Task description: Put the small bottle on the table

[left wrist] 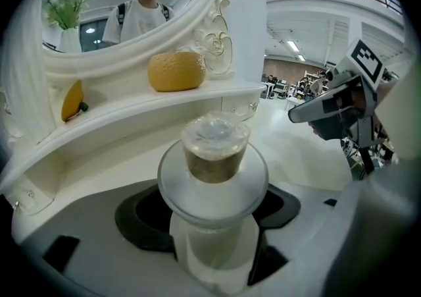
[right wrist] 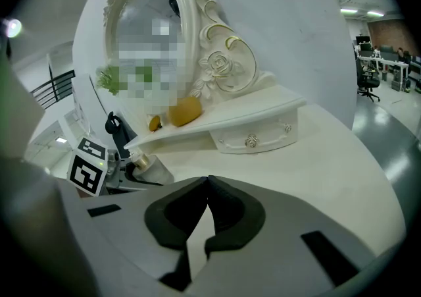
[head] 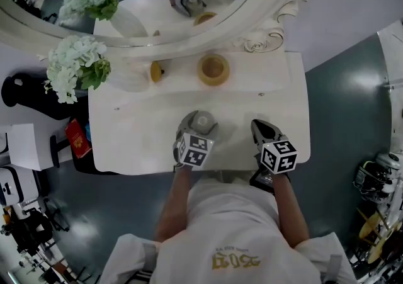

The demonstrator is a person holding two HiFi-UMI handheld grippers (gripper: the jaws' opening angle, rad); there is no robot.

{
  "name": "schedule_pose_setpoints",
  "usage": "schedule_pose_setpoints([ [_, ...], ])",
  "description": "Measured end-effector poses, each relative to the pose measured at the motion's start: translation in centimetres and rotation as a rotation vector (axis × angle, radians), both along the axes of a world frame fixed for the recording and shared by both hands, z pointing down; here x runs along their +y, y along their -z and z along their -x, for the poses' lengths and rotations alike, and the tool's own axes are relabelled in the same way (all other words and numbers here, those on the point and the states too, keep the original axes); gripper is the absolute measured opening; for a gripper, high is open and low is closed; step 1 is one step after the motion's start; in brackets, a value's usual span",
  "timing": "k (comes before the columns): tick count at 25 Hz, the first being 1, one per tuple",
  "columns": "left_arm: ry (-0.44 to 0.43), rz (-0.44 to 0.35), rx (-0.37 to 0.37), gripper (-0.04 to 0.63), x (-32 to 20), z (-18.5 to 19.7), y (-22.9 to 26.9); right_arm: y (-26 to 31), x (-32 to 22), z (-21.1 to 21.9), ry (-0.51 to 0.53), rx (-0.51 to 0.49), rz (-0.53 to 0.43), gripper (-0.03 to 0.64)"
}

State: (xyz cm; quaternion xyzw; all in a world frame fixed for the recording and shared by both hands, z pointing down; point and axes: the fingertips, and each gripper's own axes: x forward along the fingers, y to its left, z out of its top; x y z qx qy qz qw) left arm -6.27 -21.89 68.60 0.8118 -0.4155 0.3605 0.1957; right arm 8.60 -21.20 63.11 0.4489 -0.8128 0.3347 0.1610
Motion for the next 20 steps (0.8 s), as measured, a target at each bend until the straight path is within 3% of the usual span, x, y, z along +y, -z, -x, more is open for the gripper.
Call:
schedule_pose_setpoints([
  [6,0.026,0.023,0.046,0.354,0.1,0.2,0.0,0.8,0.4,-0.1,-0.005,0.0,-0.018,0.014],
  [20,0.098,-0.019,0.108,0.364,2.7,2.1,2.6,4.0,2.9,0.4,-0.025,0.007,-0.127,0.014],
])
